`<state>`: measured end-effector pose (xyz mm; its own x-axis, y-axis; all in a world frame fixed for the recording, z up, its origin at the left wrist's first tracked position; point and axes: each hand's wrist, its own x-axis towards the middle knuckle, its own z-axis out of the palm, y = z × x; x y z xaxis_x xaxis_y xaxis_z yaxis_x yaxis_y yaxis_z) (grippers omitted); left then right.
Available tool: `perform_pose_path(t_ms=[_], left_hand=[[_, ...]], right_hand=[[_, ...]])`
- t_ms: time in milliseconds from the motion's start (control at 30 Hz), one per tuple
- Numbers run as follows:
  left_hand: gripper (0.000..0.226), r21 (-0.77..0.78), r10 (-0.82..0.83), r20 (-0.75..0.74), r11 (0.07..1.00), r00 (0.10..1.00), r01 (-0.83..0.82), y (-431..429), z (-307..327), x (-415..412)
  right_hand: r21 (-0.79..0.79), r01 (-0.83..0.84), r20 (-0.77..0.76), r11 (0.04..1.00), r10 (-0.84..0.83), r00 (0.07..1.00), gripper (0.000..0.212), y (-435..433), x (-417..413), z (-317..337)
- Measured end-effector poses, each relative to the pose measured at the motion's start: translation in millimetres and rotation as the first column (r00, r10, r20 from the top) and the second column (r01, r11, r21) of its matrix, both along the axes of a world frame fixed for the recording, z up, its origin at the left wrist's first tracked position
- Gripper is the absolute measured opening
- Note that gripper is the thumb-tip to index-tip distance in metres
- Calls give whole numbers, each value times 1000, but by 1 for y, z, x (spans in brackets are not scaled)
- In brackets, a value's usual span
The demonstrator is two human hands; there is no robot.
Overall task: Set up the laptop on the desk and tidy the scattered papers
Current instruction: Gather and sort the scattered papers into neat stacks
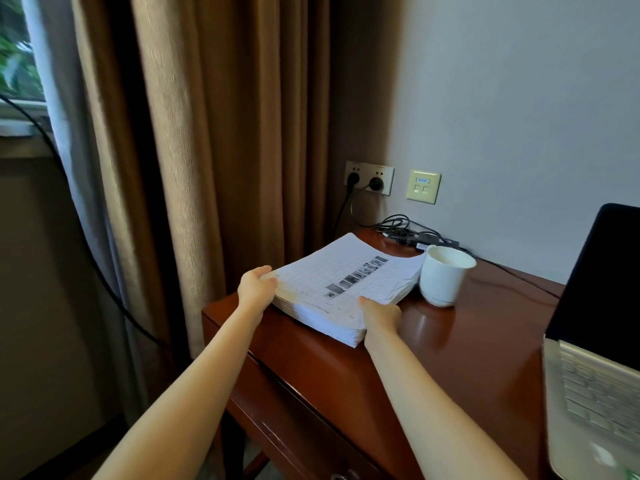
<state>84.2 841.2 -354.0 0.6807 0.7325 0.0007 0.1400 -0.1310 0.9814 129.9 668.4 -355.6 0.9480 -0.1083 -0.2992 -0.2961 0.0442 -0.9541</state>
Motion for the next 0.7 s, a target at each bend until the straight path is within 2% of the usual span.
perform_pose_path(t_ms=[133, 200, 367, 533, 633, 700], left_hand=[[40, 131, 9, -45, 991, 999, -3, -4, -3, 13], [41, 219, 10, -71, 976, 997, 6, -6, -5, 18], [44, 405, 38, -169, 914, 985, 34, -10, -10, 27], [47, 571, 130, -325, 816, 937, 85, -8, -9, 29], [45, 583, 129, -357, 805, 925, 113, -6, -11, 30], [44, 578, 117, -351, 807, 929, 117, -4, -12, 32]], right_hand=[[-114, 4, 126, 993, 11, 992, 65, 1, 1, -4], [-186, -23, 174, 982, 56, 983, 63, 1, 4, -5], [-273, -82, 179, 958, 135, 974, 56, -3, 20, -4], [-242, -266, 115, 933, 300, 947, 74, -16, 36, -2], [-134, -387, 48, 912, 396, 917, 67, -20, 35, 6], [-213, -408, 17, 888, 421, 907, 62, -22, 33, 8]])
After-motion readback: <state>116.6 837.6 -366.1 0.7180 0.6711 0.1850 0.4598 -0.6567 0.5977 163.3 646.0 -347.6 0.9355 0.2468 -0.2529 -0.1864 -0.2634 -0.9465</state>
